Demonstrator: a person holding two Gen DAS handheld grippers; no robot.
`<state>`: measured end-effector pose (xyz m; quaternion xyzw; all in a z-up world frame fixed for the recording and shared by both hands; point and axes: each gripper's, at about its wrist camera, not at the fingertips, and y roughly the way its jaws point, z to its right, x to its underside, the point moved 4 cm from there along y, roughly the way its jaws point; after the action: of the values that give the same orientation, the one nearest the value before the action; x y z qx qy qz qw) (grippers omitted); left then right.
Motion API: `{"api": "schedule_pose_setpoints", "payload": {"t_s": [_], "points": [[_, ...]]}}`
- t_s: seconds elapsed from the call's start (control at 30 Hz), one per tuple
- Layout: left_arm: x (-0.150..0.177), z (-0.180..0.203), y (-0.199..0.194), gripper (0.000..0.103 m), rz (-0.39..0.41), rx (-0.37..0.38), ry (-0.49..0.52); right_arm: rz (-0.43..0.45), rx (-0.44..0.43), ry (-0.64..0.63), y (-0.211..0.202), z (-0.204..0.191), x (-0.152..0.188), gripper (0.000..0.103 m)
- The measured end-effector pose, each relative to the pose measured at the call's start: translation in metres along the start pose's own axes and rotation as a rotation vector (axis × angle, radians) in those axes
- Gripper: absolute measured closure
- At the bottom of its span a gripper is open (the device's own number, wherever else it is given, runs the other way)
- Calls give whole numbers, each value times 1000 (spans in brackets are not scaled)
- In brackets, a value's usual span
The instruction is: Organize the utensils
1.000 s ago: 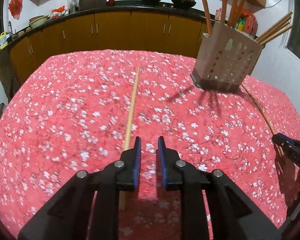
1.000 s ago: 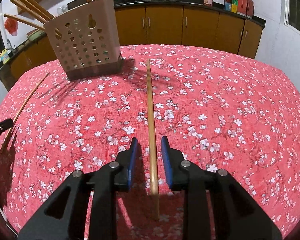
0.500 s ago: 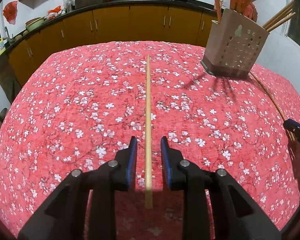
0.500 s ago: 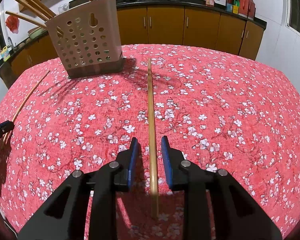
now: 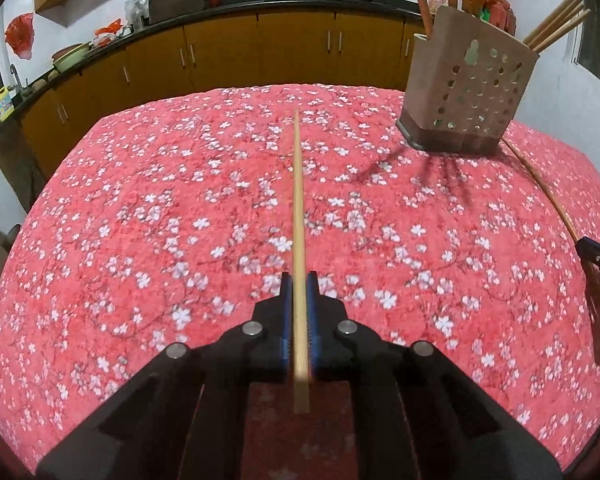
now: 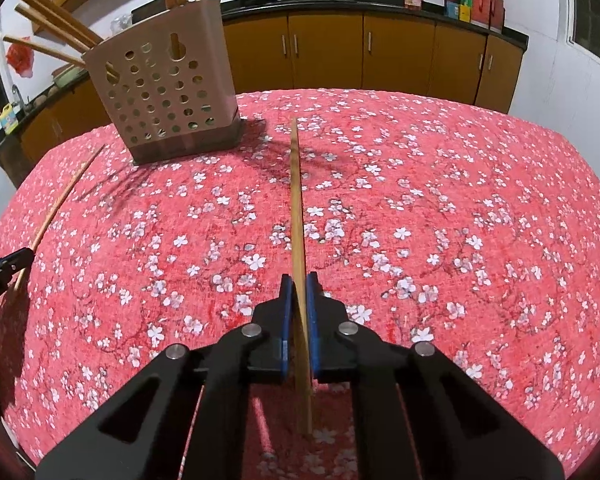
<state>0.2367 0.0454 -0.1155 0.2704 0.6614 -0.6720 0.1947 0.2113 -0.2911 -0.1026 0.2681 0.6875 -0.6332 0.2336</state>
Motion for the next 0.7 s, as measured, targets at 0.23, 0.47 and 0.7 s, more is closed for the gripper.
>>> {"api": "schedule_pose_setpoints", "payload": {"t_s": [0.23,0.47,0.7], "points": [[-5,2,3,95,-5,7,-5,9,1,11,0,-1,-4,95],[-12,-2,-21,95,43,28,-32,103,1,8,-30,1,-22,95],[-27,5,-53,95,127,48,-28,188,-4,13,-55,1,-35,95]]}}
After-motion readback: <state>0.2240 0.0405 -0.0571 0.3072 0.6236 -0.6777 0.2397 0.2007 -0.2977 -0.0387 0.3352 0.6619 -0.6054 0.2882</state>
